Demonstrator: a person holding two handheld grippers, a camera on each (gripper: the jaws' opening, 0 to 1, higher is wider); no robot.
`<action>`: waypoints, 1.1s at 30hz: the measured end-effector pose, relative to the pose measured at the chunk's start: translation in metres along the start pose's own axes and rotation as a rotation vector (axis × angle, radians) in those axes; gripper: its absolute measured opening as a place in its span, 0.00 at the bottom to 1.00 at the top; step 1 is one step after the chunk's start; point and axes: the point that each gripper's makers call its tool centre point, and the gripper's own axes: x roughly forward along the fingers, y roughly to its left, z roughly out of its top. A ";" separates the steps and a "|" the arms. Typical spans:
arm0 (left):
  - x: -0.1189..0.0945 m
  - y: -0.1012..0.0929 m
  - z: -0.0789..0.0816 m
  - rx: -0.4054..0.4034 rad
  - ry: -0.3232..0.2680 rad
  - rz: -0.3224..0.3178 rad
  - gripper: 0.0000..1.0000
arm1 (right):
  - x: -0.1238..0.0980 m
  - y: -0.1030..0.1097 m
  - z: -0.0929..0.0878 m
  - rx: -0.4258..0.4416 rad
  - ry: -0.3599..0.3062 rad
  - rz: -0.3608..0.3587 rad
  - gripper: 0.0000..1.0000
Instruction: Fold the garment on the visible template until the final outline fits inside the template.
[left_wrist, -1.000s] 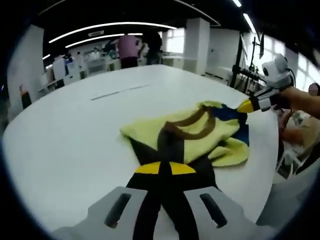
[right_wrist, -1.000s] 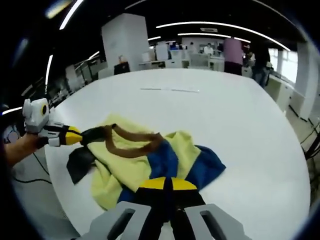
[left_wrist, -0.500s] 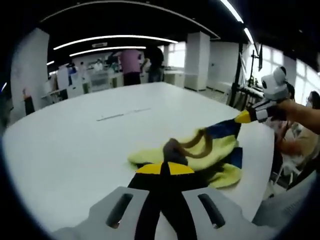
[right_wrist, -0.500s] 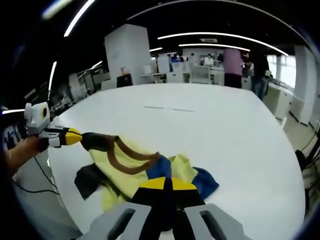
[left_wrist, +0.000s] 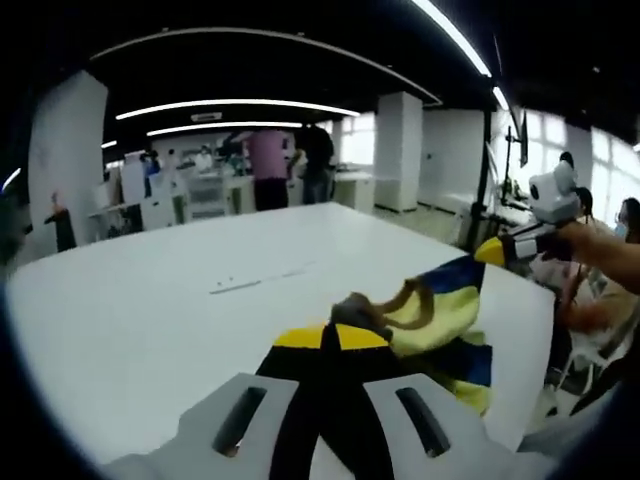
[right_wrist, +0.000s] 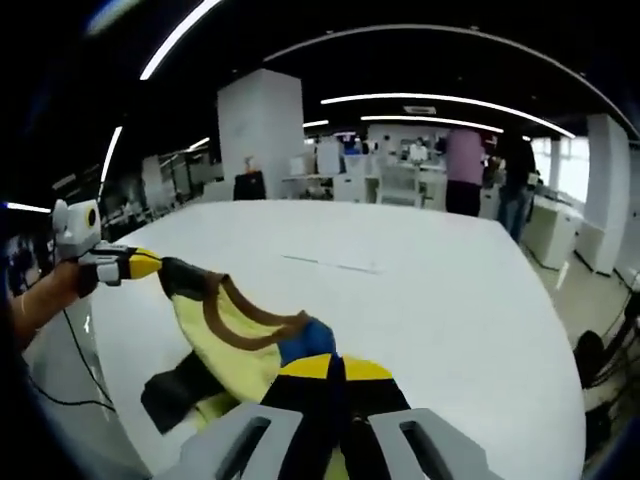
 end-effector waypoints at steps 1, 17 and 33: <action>0.003 0.002 0.004 0.002 -0.006 0.002 0.00 | 0.002 -0.002 0.003 0.000 -0.004 0.000 0.00; 0.068 0.060 0.016 -0.106 -0.038 0.102 0.00 | 0.065 -0.050 0.039 0.029 -0.053 -0.047 0.00; 0.135 0.104 -0.026 -0.222 0.025 0.183 0.00 | 0.152 -0.094 0.019 0.086 -0.014 -0.131 0.00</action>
